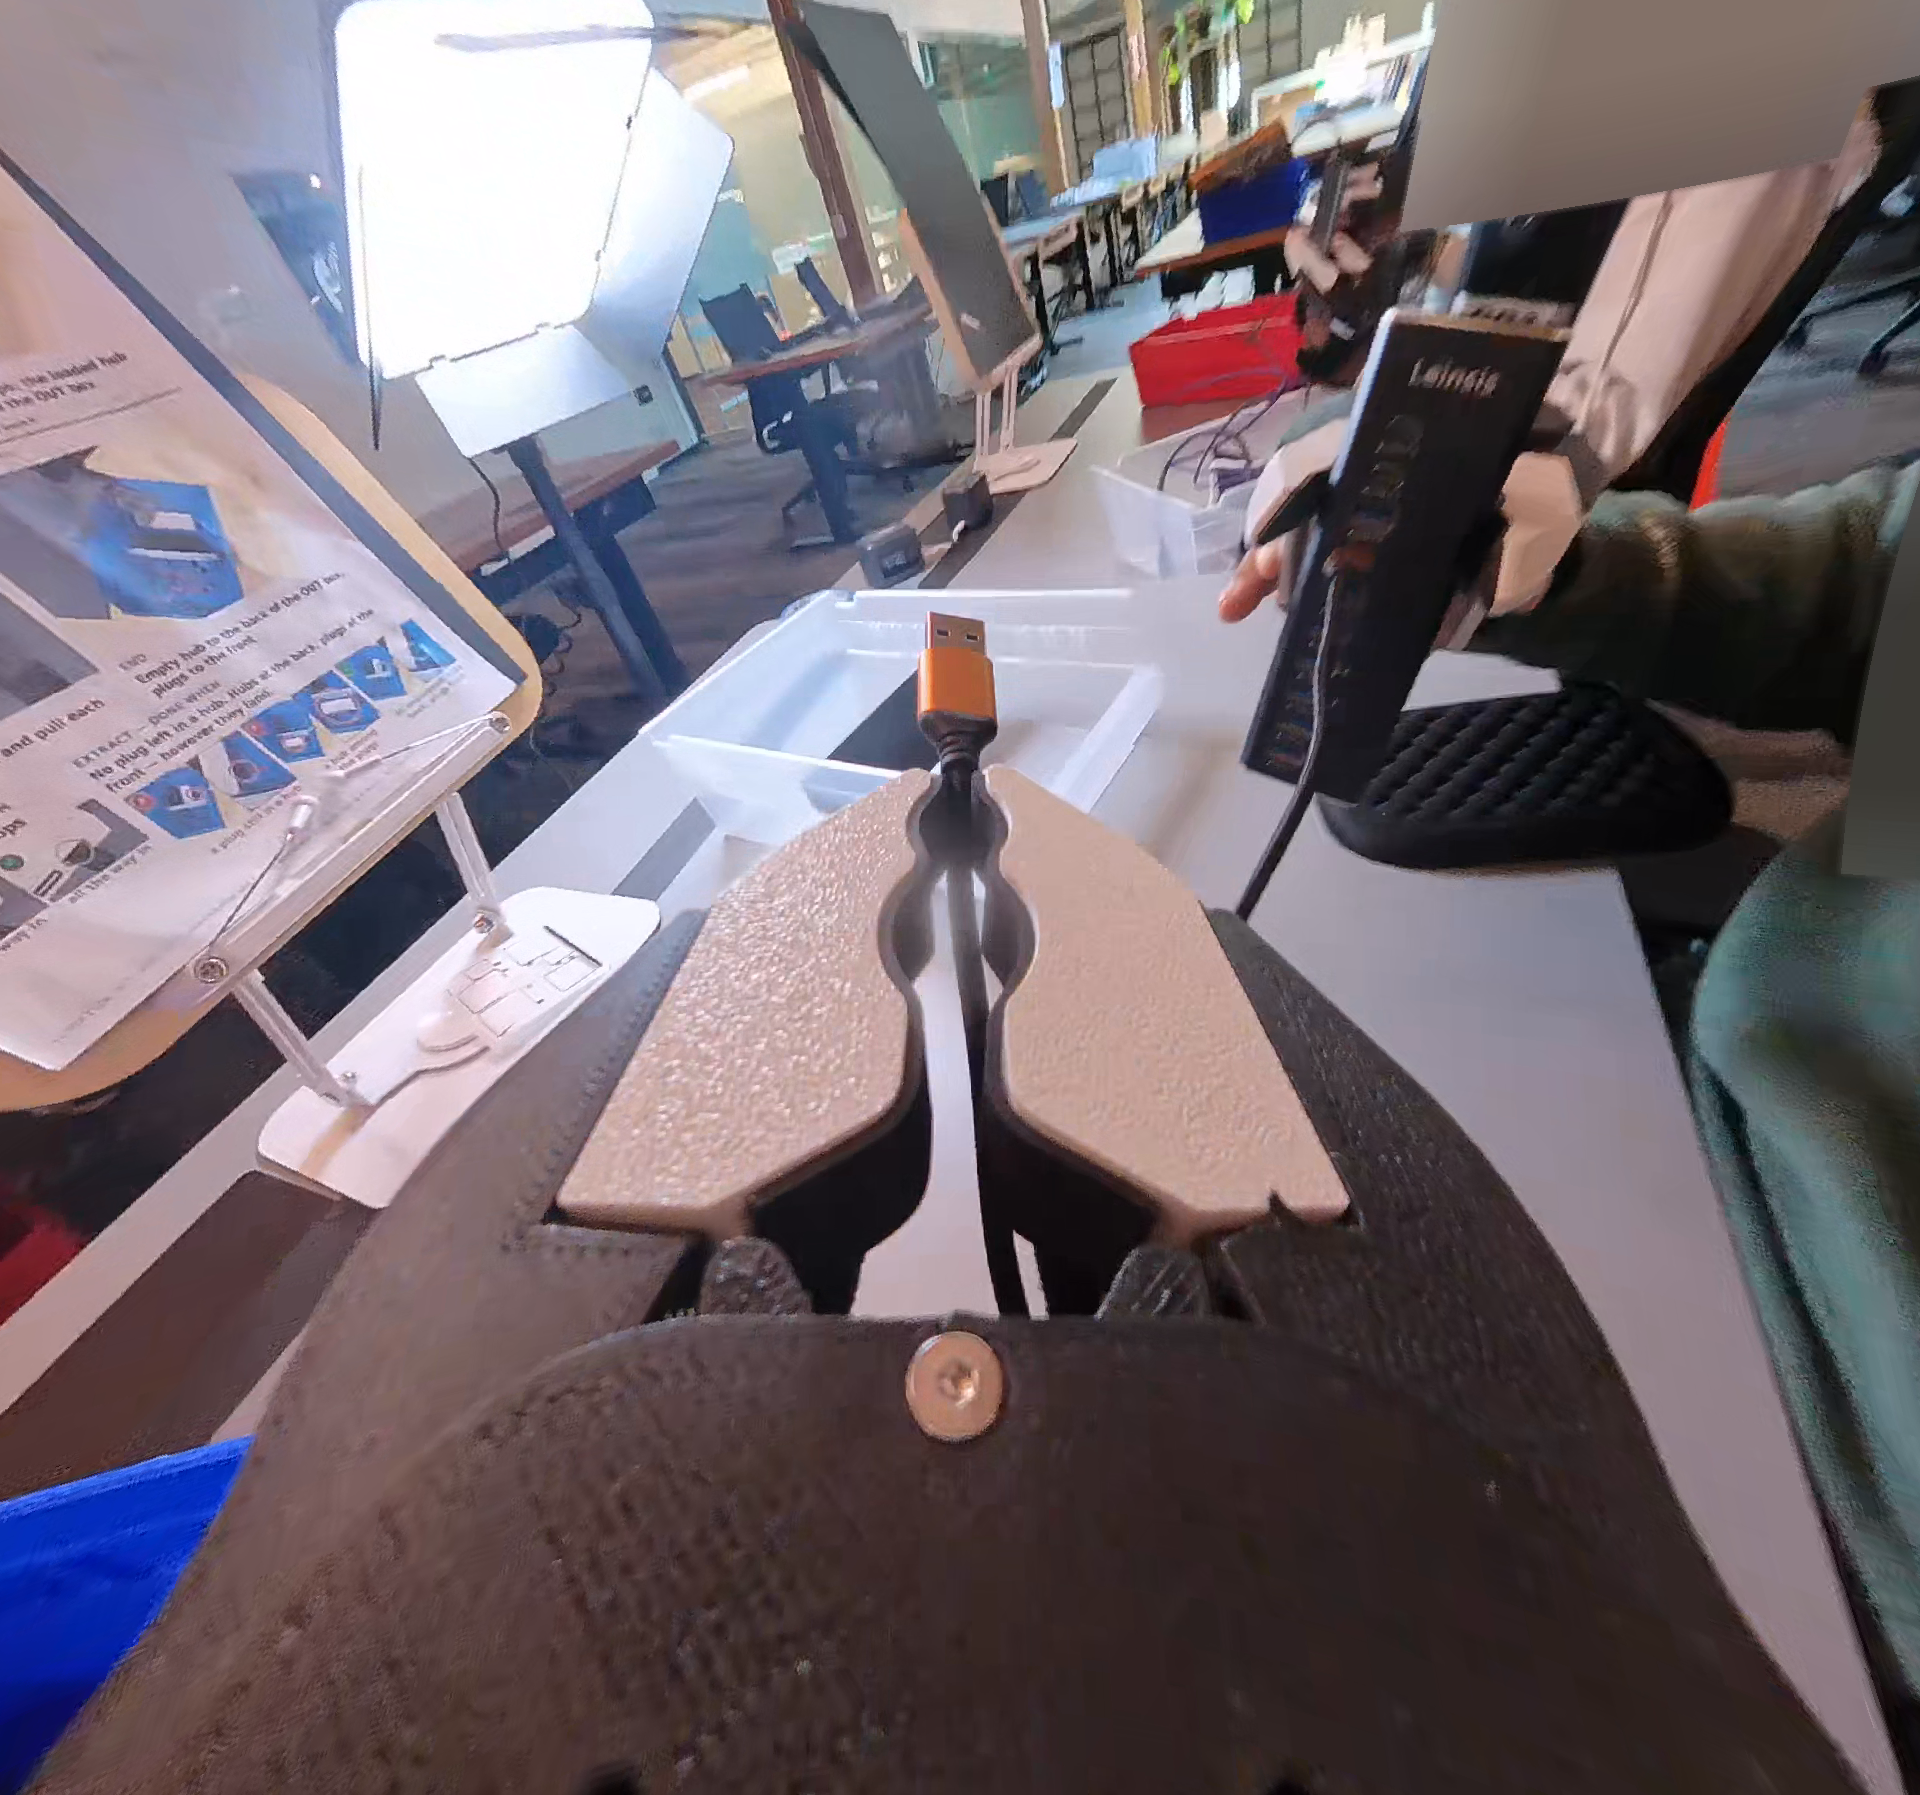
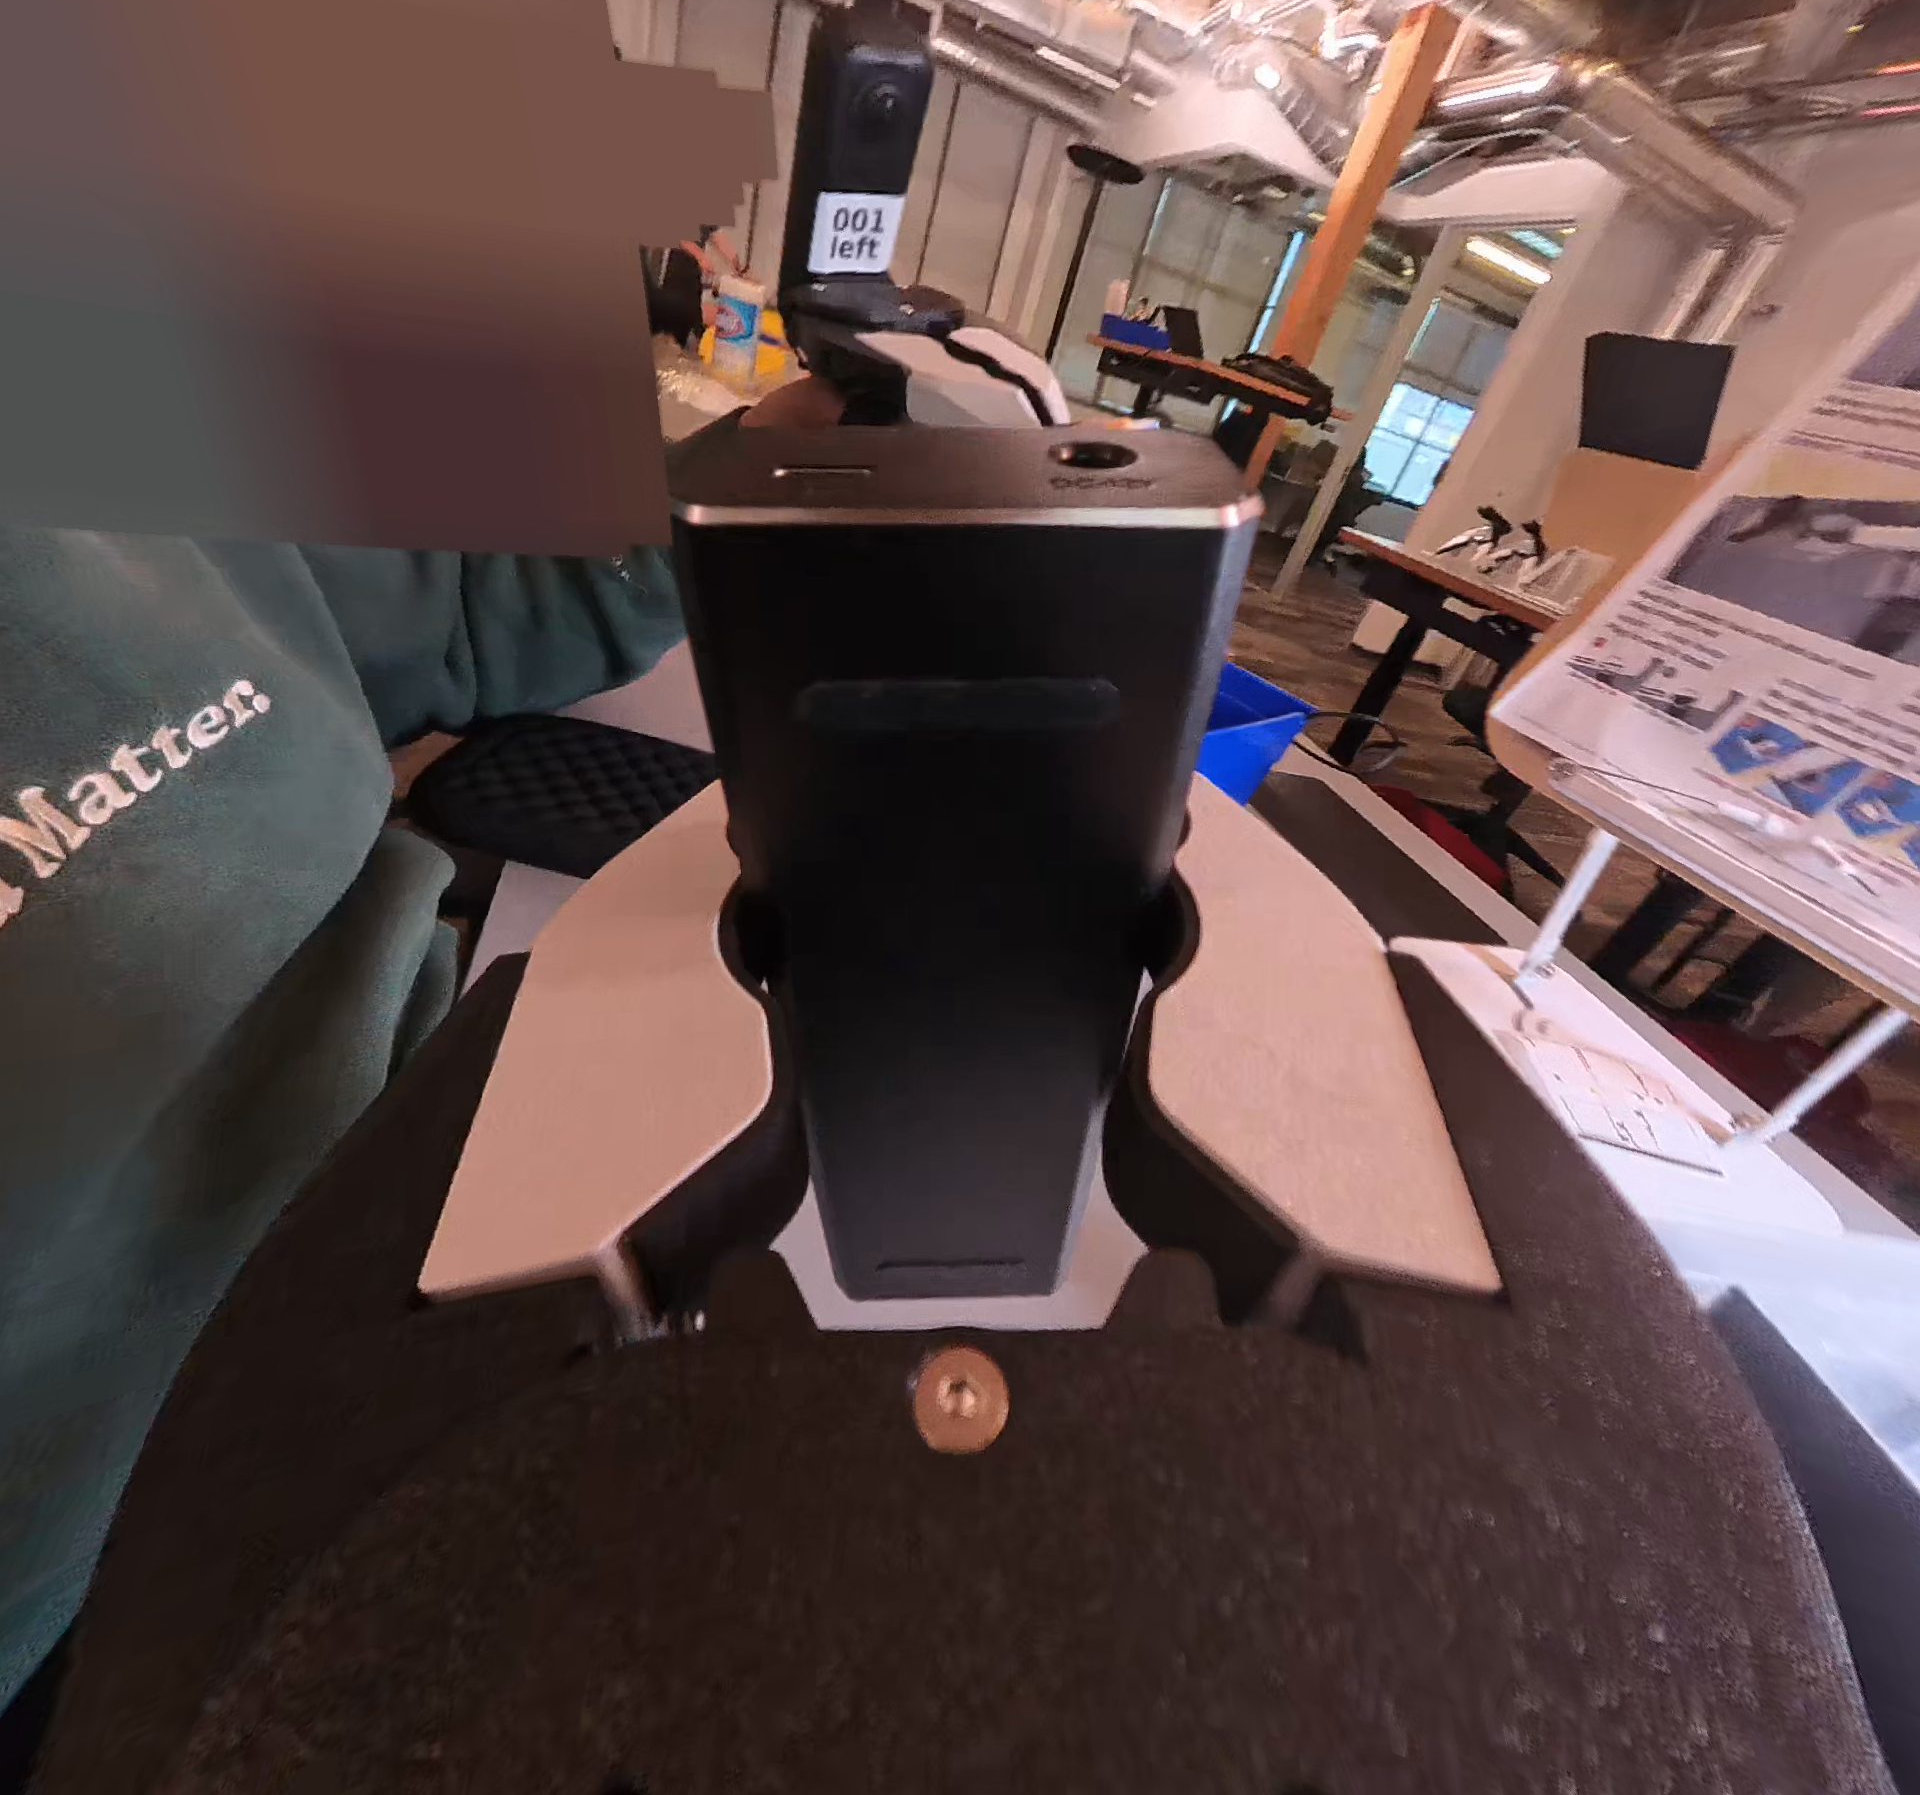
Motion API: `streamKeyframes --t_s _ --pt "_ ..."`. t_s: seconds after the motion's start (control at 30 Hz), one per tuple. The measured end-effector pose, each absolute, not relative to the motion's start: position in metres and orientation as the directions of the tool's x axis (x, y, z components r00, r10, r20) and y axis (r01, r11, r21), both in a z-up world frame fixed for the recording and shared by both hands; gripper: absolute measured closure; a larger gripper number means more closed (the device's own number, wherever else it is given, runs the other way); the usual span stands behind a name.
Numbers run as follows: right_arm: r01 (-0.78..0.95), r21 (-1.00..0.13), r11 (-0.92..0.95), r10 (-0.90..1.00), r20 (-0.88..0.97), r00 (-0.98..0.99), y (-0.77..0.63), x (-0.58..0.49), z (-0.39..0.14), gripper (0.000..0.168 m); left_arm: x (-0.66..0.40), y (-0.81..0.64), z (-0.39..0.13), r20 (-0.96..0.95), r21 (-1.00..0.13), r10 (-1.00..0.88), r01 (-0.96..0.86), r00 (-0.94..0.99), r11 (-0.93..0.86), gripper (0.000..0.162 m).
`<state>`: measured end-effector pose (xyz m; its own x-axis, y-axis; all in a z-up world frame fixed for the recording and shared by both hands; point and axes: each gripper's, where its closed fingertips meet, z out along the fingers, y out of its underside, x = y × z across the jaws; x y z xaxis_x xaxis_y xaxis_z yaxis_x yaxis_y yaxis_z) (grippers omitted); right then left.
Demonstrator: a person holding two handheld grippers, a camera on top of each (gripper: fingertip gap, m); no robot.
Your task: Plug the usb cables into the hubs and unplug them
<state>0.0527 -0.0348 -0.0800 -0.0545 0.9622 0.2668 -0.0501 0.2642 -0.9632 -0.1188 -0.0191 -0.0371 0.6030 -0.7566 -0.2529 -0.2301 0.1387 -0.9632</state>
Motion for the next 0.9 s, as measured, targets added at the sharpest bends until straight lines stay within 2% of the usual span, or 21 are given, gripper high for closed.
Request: streamKeyframes --t_s 0.33,0.4,0.47,0.53,0.57,0.7,0.77,0.9 --pt "-0.045 -0.983 0.181 0.984 0.180 0.012 -0.023 0.078 -0.107 0.097 -0.074 0.033 -0.056 -0.303 -0.925 -0.766 -0.369 0.567 0.093 0.158" --pt "-0.044 -0.985 0.167 0.986 0.167 0.009 -0.023 0.077 -0.112 0.096 -0.074 0.045 -0.089 -0.288 -0.878 -0.776 -0.478 0.561 -0.020 0.158" --pt "-0.041 -0.987 0.158 0.987 0.158 0.003 -0.022 0.075 -0.116 0.097 -0.081 0.055 -0.132 -0.297 -0.784 -0.782 -0.608 0.548 -0.128 0.156" --pt "-0.042 -0.988 0.151 0.988 0.151 -0.005 -0.022 0.072 -0.118 0.097 -0.077 0.054 -0.151 -0.260 -0.769 -0.805 -0.618 0.533 -0.161 0.126" --pt "-0.041 -0.988 0.147 0.989 0.148 -0.010 -0.022 0.070 -0.118 0.097 -0.071 0.049 -0.149 -0.233 -0.791 -0.819 -0.592 0.524 -0.154 0.120" --pt "-0.012 -0.990 0.143 0.989 0.144 -0.032 -0.021 0.059 -0.124 0.096 -0.034 0.012 -0.111 -0.159 -0.908 -0.901 -0.417 0.402 -0.026 0.123" --pt "0.010 -0.988 0.152 0.987 0.151 -0.054 -0.021 0.048 -0.128 0.096 -0.013 -0.006 -0.108 -0.172 -0.910 -0.926 -0.414 0.336 0.018 0.126" --pt "0.035 -0.982 0.188 0.978 0.184 -0.098 -0.026 0.023 -0.133 0.096 0.017 -0.025 -0.139 -0.246 -0.849 -0.940 -0.521 0.236 0.092 0.132"
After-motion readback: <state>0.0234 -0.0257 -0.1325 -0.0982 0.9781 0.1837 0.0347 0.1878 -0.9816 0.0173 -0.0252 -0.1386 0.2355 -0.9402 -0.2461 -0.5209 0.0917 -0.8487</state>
